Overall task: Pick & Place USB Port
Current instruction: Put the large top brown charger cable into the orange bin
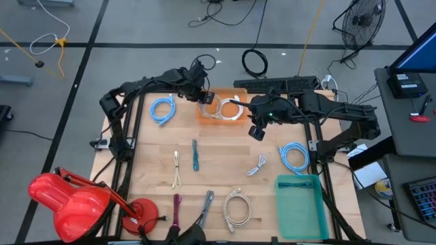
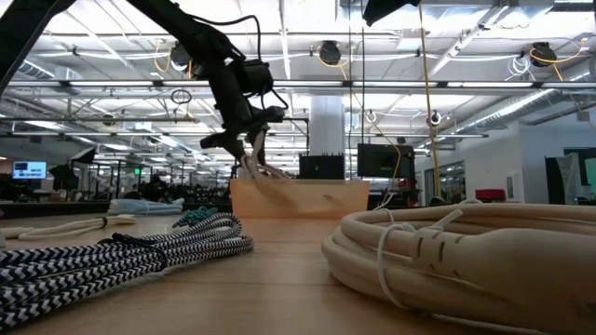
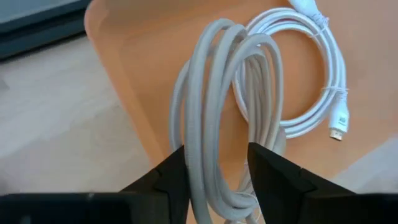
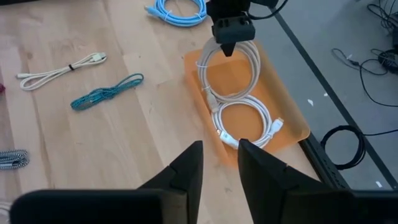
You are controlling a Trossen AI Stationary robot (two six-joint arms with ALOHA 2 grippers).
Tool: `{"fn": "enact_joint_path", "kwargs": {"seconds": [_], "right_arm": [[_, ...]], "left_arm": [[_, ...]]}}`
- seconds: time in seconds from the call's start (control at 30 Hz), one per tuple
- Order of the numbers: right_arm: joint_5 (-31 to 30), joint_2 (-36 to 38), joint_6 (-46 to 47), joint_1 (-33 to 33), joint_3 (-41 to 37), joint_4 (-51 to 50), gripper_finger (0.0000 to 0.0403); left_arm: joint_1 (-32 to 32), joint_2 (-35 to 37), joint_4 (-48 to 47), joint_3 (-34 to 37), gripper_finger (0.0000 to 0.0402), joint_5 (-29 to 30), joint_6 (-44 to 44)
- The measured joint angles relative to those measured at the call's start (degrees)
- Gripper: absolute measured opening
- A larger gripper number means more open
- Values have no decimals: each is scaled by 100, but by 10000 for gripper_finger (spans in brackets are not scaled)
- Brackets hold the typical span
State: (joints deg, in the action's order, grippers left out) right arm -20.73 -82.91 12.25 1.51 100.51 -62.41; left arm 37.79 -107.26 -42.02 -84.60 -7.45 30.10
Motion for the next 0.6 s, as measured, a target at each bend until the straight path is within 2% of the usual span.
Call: {"fn": "enact_joint_path", "kwargs": {"seconds": [0.27, 0.47, 0.6], "right_arm": [[4, 0, 134, -1, 0, 2, 81], [7, 0, 185, 0, 0, 44, 79], [100, 0, 186, -1, 0, 78, 79]], "left_arm": [[-122, 2, -38, 0, 190, 580, -362], [-207, 2, -269, 0, 195, 1238, -472], [-192, 2, -275, -85, 195, 995, -598]]}}
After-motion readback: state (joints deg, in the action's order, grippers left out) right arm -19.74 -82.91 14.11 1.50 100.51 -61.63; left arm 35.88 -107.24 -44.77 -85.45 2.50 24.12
